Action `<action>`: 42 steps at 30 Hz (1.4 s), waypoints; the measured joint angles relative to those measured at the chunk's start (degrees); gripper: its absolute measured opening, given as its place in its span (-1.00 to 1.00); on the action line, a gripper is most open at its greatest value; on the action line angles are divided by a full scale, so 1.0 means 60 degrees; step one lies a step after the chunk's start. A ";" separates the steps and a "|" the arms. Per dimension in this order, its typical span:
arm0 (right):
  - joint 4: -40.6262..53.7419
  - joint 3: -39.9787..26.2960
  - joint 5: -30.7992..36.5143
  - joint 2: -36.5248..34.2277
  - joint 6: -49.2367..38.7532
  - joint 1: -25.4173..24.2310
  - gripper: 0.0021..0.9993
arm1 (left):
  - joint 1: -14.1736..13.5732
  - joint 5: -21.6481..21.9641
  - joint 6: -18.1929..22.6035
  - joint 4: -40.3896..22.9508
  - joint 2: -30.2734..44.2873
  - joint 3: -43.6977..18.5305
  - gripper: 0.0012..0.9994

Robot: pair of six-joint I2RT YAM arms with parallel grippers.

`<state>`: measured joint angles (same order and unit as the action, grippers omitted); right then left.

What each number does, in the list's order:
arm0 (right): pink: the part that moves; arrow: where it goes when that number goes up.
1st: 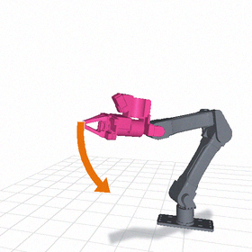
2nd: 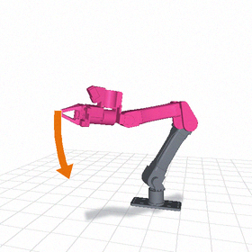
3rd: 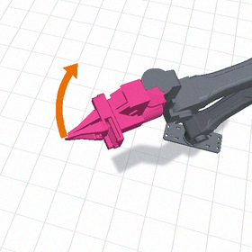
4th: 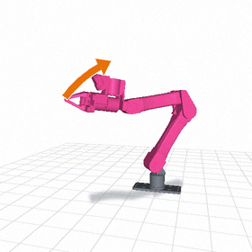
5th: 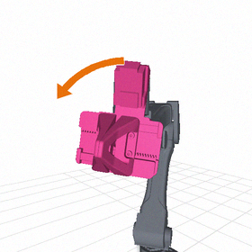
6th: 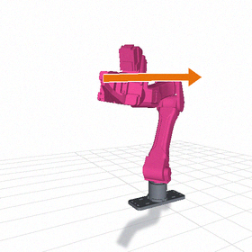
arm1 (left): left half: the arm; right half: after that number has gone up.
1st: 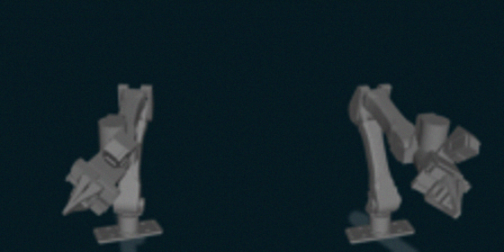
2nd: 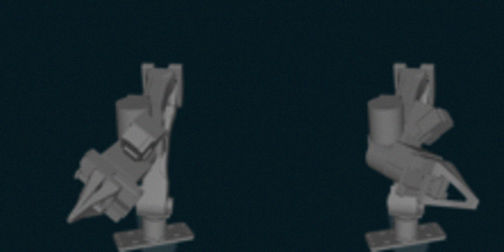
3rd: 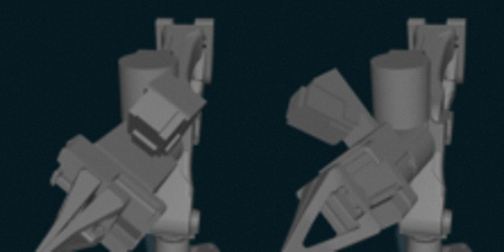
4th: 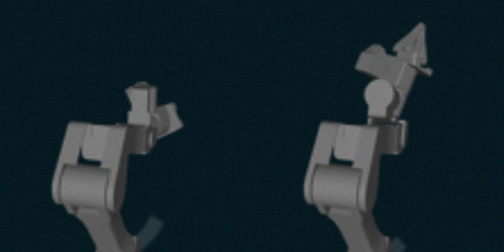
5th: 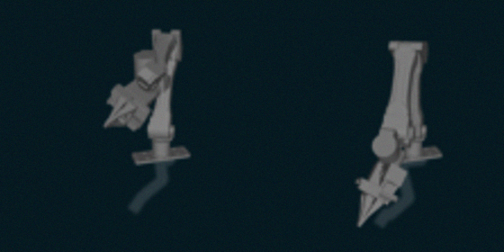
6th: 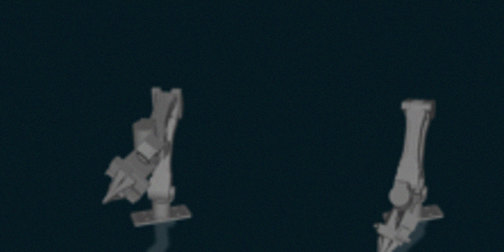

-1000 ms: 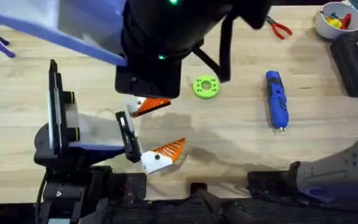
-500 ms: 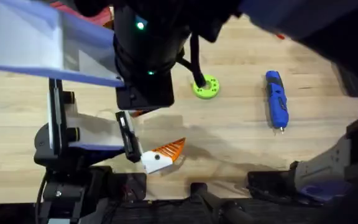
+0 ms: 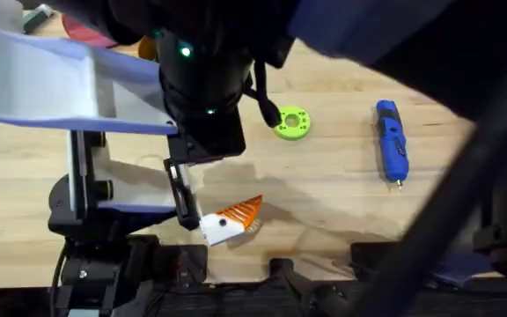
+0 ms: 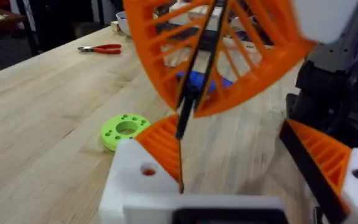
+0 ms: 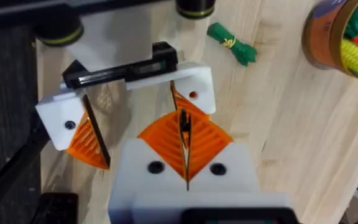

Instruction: Pick up the gripper from the table and insert it into the empty holder that is missing its gripper. Then pick up a screw, insert it into the mounting hole, and use the screwdriver to tighten it. Finally, clean up the table by picking up the vegetable and placing it into the bucket.

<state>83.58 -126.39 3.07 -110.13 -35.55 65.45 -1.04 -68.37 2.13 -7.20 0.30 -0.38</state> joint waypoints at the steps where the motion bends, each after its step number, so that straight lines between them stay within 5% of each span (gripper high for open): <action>1: -0.0024 0.0000 0.0000 0.0000 -0.0013 0.0000 -0.99 | 0.0000 0.0000 0.0000 0.0000 0.0000 -0.0004 0.97; 42: -0.0231 0.0000 -0.0284 -0.0293 -0.0153 -0.0298 -0.99 | 0.0000 0.0000 0.0000 0.0000 0.0002 -0.0004 0.97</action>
<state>82.20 -126.39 1.37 -111.88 -36.47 63.66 -1.04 -68.37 2.13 -7.20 0.31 -0.40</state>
